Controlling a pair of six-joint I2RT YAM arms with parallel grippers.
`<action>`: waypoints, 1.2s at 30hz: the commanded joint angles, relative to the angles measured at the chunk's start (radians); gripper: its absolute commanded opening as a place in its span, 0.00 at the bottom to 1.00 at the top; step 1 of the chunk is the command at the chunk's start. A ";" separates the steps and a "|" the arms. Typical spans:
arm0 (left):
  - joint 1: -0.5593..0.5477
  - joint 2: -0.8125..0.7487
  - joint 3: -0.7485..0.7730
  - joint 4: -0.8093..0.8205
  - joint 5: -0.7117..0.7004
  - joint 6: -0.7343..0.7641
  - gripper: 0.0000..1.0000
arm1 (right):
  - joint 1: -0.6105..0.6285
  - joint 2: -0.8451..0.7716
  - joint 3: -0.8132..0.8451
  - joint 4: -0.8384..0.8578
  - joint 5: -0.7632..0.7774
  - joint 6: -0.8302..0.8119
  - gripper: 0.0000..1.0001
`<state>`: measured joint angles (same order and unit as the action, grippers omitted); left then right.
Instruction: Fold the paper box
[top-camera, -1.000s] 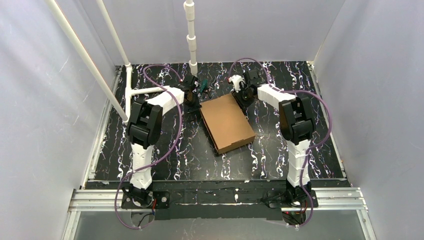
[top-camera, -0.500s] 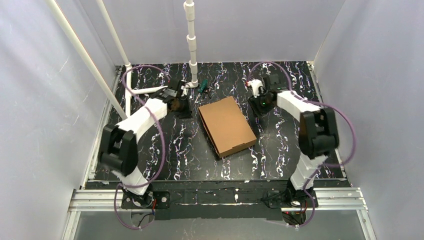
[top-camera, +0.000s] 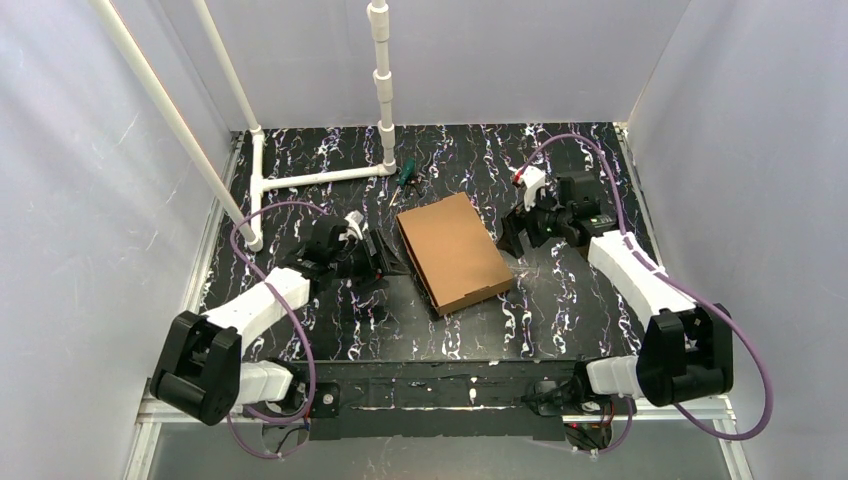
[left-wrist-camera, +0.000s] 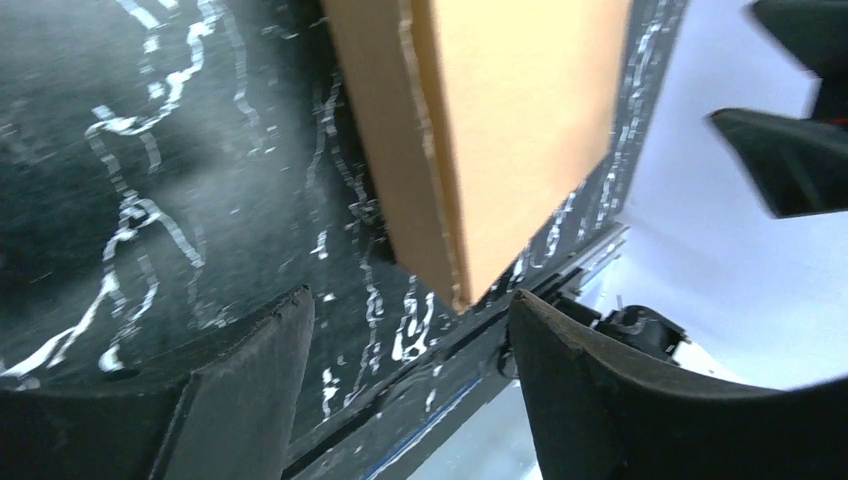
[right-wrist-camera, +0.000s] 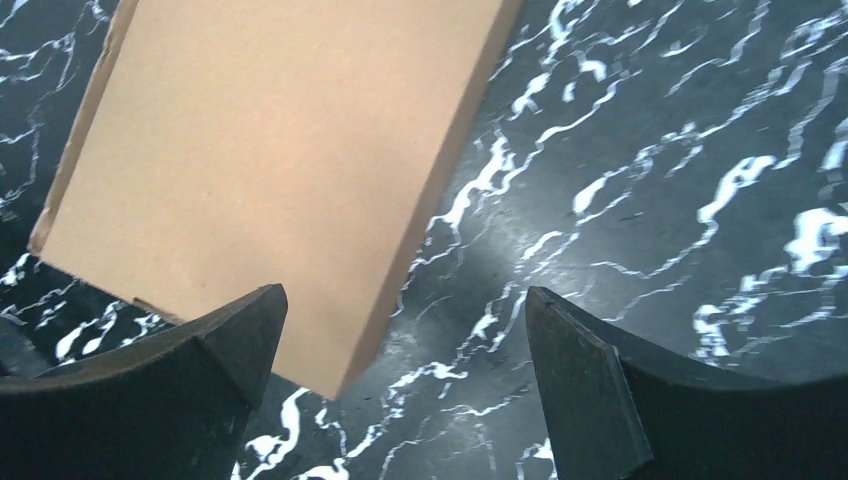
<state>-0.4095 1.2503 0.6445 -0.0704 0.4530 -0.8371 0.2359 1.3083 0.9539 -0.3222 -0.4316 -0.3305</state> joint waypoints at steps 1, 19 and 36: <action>-0.032 0.013 0.026 0.162 0.054 -0.088 0.71 | 0.005 0.034 -0.033 0.073 -0.077 0.116 0.98; -0.054 0.346 0.112 0.349 0.095 -0.134 0.76 | -0.064 0.262 -0.113 0.193 -0.182 0.323 0.81; -0.060 0.390 0.138 0.443 0.123 -0.197 0.74 | -0.197 0.371 -0.136 0.211 -0.372 0.419 0.50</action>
<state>-0.4633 1.6768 0.7521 0.3222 0.5423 -1.0336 0.0696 1.6321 0.8349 -0.1207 -0.7891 0.0792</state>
